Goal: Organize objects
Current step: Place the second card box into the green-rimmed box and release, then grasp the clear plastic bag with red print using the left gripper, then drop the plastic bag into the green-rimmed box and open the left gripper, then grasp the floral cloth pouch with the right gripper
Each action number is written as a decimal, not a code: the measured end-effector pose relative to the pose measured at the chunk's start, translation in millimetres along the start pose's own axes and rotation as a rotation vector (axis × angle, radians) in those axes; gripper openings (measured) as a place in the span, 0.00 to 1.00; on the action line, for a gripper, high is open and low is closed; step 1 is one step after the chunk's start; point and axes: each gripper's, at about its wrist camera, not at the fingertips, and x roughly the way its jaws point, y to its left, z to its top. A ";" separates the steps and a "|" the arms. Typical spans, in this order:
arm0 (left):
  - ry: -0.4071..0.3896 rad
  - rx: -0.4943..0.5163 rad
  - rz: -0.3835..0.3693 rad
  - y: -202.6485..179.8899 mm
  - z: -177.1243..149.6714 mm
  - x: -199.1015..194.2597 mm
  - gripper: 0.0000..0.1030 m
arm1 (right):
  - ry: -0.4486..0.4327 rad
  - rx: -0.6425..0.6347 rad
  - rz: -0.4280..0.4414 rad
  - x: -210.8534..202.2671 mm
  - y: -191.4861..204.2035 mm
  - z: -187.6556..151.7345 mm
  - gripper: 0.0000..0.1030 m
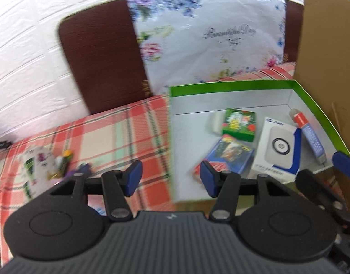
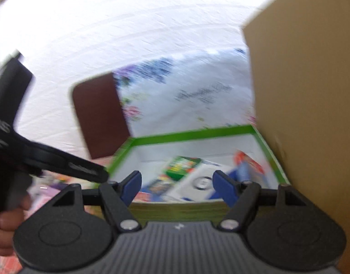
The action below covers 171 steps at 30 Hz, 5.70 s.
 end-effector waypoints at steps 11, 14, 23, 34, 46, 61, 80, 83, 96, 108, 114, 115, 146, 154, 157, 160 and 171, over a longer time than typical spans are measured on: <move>-0.068 -0.124 0.128 86.6 -35.5 -45.5 0.58 | 0.008 -0.082 0.197 -28.6 76.7 8.2 0.71; -0.048 -0.215 0.160 129.1 -57.3 -49.7 0.58 | 0.073 -0.122 0.250 -17.7 102.0 -4.5 0.71; 0.075 -0.432 0.177 216.8 -123.2 -43.7 0.58 | 0.202 -0.446 0.367 30.8 191.6 -49.9 0.85; 0.075 -0.492 0.125 240.0 -134.5 -39.5 0.58 | 0.439 -0.169 0.370 144.4 193.1 -56.0 0.74; 0.073 -0.454 -0.015 205.5 -124.0 -36.3 0.58 | 0.495 0.019 0.504 61.1 142.3 -51.7 0.24; 0.095 -0.229 -0.153 126.1 -110.8 -12.0 0.88 | 0.450 -0.303 0.468 -5.1 117.4 -80.7 0.81; -0.054 -0.126 -0.363 47.1 -21.5 -44.8 0.61 | 0.102 -0.323 0.222 -4.1 87.0 -20.7 0.41; -0.065 -0.089 -0.374 26.5 0.3 -29.8 0.61 | 0.097 -0.282 0.178 12.2 68.6 -6.9 0.41; -0.040 0.033 -0.126 -22.5 40.8 32.7 0.60 | 0.141 -0.162 0.009 121.6 13.4 8.6 0.47; -0.049 0.024 -0.060 -23.7 7.8 -24.5 0.60 | 0.065 -0.025 0.011 20.4 -3.9 -0.8 0.48; -0.059 -0.001 -0.047 -10.4 -20.6 -55.9 0.61 | 0.060 0.020 0.046 -19.7 1.6 -8.4 0.50; -0.061 -0.001 -0.042 -7.9 -25.0 -60.4 0.61 | 0.060 0.023 0.052 -24.5 3.4 -9.2 0.50; -0.046 -0.242 0.148 155.2 -107.8 -69.0 0.64 | 0.238 -0.156 0.241 -9.0 146.3 -30.9 0.51; -0.019 -0.353 0.220 219.5 -128.1 -47.7 0.64 | 0.295 -0.257 0.308 17.3 198.0 -41.9 0.51; -0.029 -0.393 0.286 250.7 -141.3 -37.6 0.66 | 0.304 -0.299 0.336 30.5 221.7 -47.0 0.52; -0.041 -0.425 0.346 276.3 -157.5 -28.1 0.66 | 0.293 -0.363 0.355 46.1 246.6 -50.3 0.55; -0.119 -0.451 0.372 288.1 -182.8 -17.3 0.70 | 0.308 -0.415 0.343 178.2 321.2 -22.3 0.94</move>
